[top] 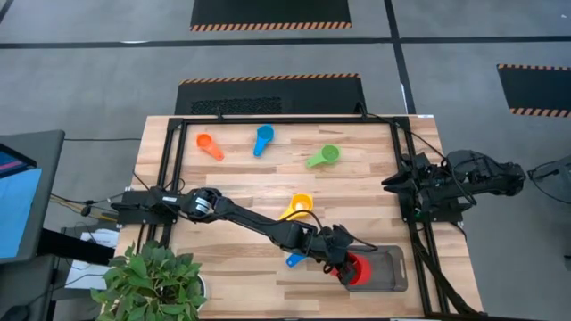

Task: Nest measuring cups in basket
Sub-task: Put the red measuring cup into the black bin

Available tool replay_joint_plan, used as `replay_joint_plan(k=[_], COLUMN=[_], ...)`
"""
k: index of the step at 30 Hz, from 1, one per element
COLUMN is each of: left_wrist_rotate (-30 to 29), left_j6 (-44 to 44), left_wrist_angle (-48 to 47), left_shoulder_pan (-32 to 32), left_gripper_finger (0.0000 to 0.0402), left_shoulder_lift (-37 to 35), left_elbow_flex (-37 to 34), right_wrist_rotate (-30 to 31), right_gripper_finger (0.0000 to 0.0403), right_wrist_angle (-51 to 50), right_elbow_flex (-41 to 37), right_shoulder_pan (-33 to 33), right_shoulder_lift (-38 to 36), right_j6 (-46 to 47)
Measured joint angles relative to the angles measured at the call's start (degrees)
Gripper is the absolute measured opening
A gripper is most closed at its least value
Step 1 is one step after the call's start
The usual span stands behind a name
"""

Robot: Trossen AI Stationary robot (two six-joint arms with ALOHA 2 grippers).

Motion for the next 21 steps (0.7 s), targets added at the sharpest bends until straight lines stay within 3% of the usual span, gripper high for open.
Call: replay_joint_plan(k=[10,21], left_wrist_rotate=[-0.03,1.62], left_j6=[-1.09,-1.16], left_wrist_angle=[0.04,0.02], left_shoulder_pan=[0.24,0.24], left_gripper_finger=[0.0075,0.008], left_shoulder_lift=[0.0,0.0], left_elbow_flex=[0.0,0.0], right_wrist_rotate=[0.02,0.02], right_gripper_finger=[0.0118,0.0118], right_wrist_angle=[0.0,0.02], right_elbow_flex=[0.0,0.0], right_shoulder_pan=[0.0,0.0], right_shoulder_lift=[0.0,0.0], right_j6=[0.0,0.15])
